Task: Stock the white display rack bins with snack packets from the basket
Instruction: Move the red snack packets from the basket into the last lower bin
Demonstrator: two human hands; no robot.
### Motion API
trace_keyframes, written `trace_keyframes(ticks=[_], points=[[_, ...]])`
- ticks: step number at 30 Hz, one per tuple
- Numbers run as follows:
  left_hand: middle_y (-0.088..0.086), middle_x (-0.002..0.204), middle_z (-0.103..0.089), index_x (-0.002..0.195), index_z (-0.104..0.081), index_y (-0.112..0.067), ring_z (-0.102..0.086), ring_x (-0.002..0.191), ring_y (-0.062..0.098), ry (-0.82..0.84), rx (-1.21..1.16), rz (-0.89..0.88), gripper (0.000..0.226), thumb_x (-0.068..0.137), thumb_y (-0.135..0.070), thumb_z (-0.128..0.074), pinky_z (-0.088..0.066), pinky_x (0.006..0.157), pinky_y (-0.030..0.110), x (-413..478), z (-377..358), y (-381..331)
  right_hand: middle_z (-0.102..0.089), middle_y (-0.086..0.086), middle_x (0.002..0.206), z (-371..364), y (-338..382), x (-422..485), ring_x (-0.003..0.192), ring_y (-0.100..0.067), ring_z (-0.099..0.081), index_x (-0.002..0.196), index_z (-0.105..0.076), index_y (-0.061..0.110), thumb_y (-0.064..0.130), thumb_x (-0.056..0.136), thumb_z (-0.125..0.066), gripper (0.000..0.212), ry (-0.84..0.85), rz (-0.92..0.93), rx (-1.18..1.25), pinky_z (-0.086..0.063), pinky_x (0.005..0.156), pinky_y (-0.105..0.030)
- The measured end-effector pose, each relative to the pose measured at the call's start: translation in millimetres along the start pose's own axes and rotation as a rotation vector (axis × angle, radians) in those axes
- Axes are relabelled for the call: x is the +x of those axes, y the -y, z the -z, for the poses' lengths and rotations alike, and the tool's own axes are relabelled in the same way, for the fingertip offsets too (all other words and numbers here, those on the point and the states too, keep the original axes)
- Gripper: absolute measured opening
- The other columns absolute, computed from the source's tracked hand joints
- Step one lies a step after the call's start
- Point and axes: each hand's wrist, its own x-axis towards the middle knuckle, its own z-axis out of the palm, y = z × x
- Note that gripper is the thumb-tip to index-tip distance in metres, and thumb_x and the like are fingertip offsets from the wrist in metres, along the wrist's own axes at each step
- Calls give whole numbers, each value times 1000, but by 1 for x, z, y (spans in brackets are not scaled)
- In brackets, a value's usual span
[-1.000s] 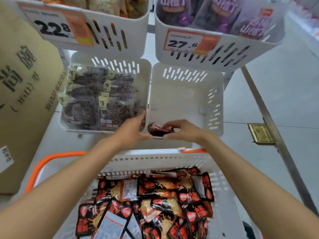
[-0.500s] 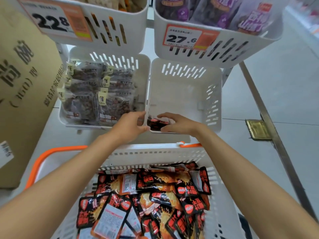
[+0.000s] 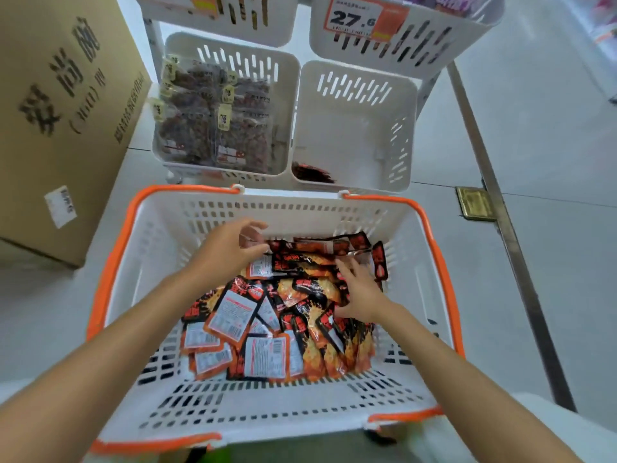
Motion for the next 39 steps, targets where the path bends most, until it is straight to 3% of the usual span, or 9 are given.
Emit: trace_keyframes(ticks=[6, 12, 16, 19, 23, 26, 31, 35, 39], points=[[-7, 118, -62, 130, -57, -23, -59, 98, 4, 129, 63, 56, 42, 91, -23, -71, -52, 96, 37, -34, -17, 18, -69, -11, 116, 21, 15, -19, 101, -32, -65, 146, -47, 20, 30, 103, -46, 44, -294, -10, -34, -51, 81, -38], [-8, 163, -18, 155, -22, -34, -17, 148, 13, 236, 118, -114, 113, 64, -54, -85, -18, 118, 42, -49, -44, -30, -66, -3, 61, 83, 88, -65, 53, -10, -60, 67, -65, 21, 27, 97, -54, 32, -303, 104, 279, -42, 57, -24], [-4, 115, -61, 133, -49, -28, -59, 101, 9, 82, -98, -86, 61, 82, -3, -72, -53, 85, 30, -50, -47, -36, -75, -5, 89, 93, 123, -86, 80, -9, -72, 97, -72, 12, 47, 101, -43, 45, -26, 188, 783, -57, 77, -23], [7, 58, -49, 76, -50, -11, -45, 48, 24, 165, -419, 214, 24, 84, 12, -55, -40, 43, 29, -47, -33, -16, -69, -7, 119, 87, 88, -74, 106, -15, -67, 122, -65, 6, 50, 101, -42, 53, 17, 181, 677, -53, 94, -30], [20, 95, -66, 100, -57, -2, -68, 87, 38, 200, -559, 434, 16, 88, -3, -68, -60, 75, 46, -45, -25, 21, -29, -10, 159, 43, 6, -44, 144, -29, -31, 156, -20, 19, 7, 86, -66, 85, 102, 44, 50, -32, 115, -40], [16, 108, -72, 114, -62, -7, -71, 99, 33, 212, -621, 473, 27, 89, -15, -70, -58, 79, 42, -52, -29, 29, -46, -14, 145, -10, -35, -33, 132, -37, -43, 158, -7, 25, 12, 71, -79, 113, 96, 23, -175, -43, 104, -47], [22, 115, -69, 117, -62, -8, -71, 100, 34, 185, -642, 463, 34, 92, -31, -65, -57, 88, 46, -54, -30, 35, -60, -10, 95, -2, -28, -30, 91, -26, -54, 95, -64, 11, 29, 77, -80, 31, -2, 111, -309, -42, 74, -33], [14, 110, -66, 96, -60, -19, -67, 101, 34, 147, -542, 387, 32, 87, -50, -62, -49, 100, 56, -53, -30, 31, -48, -3, 73, 28, 1, -45, 67, -15, -44, 74, -52, 12, 21, 85, -75, 27, 24, 225, 133, -37, 65, -32], [5, 101, -66, 93, -56, -18, -66, 97, 35, 136, -486, 365, 68, 72, -82, -57, -47, 101, 58, -50, -31, 28, -67, 2, 88, 69, 61, -66, 73, -4, -65, 96, -66, 15, 13, 88, -72, 10, 13, 365, 515, -50, 61, -17]])
